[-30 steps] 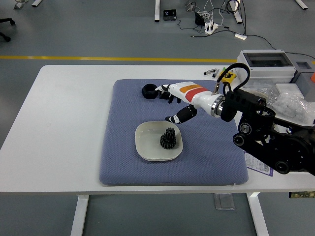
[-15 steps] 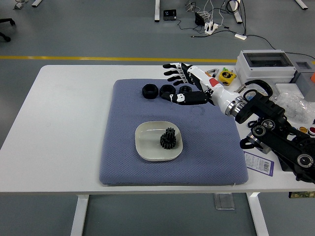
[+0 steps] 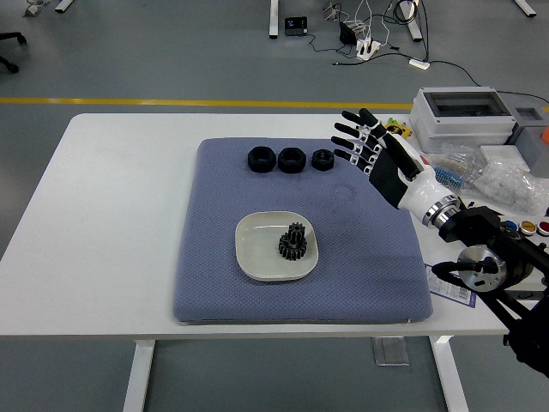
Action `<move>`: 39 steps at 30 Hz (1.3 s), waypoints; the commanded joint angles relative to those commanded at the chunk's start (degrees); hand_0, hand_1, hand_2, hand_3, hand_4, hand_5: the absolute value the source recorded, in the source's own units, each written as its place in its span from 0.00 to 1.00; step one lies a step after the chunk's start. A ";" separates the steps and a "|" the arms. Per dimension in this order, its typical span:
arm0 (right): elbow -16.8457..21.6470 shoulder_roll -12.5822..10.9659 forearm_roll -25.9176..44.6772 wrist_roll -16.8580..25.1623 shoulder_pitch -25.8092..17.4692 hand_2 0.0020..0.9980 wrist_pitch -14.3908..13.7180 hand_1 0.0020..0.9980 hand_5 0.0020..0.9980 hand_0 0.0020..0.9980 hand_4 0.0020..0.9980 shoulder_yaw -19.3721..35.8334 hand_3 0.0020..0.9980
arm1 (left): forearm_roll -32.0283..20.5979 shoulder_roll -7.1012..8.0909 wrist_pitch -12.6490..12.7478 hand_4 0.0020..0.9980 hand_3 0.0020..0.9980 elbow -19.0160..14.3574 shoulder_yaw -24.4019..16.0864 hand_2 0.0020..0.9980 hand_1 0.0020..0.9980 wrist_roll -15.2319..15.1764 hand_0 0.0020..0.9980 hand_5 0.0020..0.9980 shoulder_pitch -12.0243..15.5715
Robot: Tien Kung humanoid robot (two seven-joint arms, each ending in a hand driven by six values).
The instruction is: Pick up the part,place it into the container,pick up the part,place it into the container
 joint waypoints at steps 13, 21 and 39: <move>0.46 1.22 -1.40 1.10 -6.91 0.86 -1.49 0.85 0.78 0.92 1.00 5.11 0.86 | -0.02 -0.01 -0.08 0.61 0.57 0.00 0.32 0.64 0.62 -0.04 0.71 0.71 0.28; 0.39 1.34 -4.11 0.52 -8.31 0.86 -1.43 0.85 0.78 0.92 1.00 5.04 0.86 | 0.51 0.06 -0.20 0.61 0.57 0.00 0.30 0.64 0.62 0.10 0.71 0.70 0.54; -0.05 1.99 -5.37 -1.77 -9.61 0.85 -0.82 0.84 0.77 0.92 1.00 4.86 0.85 | -0.62 0.21 -0.64 0.61 0.57 0.00 1.40 0.64 0.62 -0.05 0.71 0.70 0.24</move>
